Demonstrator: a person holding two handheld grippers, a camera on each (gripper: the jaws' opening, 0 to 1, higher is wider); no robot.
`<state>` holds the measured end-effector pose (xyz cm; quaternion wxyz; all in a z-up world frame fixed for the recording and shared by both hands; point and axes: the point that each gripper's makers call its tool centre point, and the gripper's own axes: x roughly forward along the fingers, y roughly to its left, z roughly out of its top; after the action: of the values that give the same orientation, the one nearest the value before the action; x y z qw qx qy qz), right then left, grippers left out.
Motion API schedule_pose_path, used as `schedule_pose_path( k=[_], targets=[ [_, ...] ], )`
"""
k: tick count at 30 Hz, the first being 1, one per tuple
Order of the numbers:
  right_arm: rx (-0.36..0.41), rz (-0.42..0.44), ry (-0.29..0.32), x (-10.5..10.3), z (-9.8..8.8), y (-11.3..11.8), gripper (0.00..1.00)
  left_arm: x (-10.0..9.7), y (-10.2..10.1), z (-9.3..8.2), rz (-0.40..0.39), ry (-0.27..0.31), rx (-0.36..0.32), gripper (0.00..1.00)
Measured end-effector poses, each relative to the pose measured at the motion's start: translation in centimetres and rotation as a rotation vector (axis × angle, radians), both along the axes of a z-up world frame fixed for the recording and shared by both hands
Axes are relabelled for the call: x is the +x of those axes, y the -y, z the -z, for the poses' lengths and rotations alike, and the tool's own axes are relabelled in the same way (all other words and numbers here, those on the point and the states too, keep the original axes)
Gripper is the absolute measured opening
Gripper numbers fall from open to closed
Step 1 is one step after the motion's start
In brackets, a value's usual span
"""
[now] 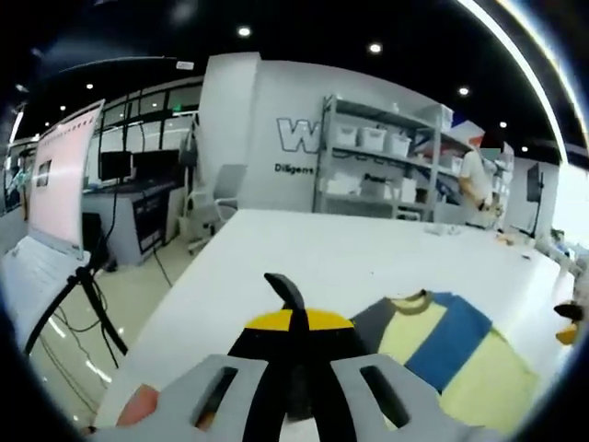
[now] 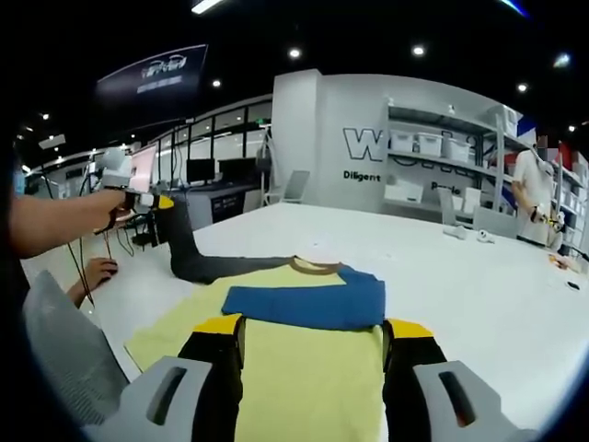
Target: Fold the garment on the visible template until the final outline fits inside the template.
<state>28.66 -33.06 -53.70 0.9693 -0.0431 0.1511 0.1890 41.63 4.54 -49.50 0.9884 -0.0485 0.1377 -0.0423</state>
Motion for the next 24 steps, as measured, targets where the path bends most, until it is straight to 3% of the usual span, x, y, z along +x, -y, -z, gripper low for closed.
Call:
schedule_pose_path(
  k=[10, 24],
  targets=[
    [0.002, -0.002, 0.000, 0.0, -0.1, 0.0, 0.61, 0.8, 3.8, -1.2, 0.076, 0.020, -0.009, 0.00],
    [0.017, 0.006, 0.004, 0.0, -0.2, 0.2, 0.61, 2.2, 11.7, -2.2, 0.229, 0.031, -0.013, 0.00]
  ],
)
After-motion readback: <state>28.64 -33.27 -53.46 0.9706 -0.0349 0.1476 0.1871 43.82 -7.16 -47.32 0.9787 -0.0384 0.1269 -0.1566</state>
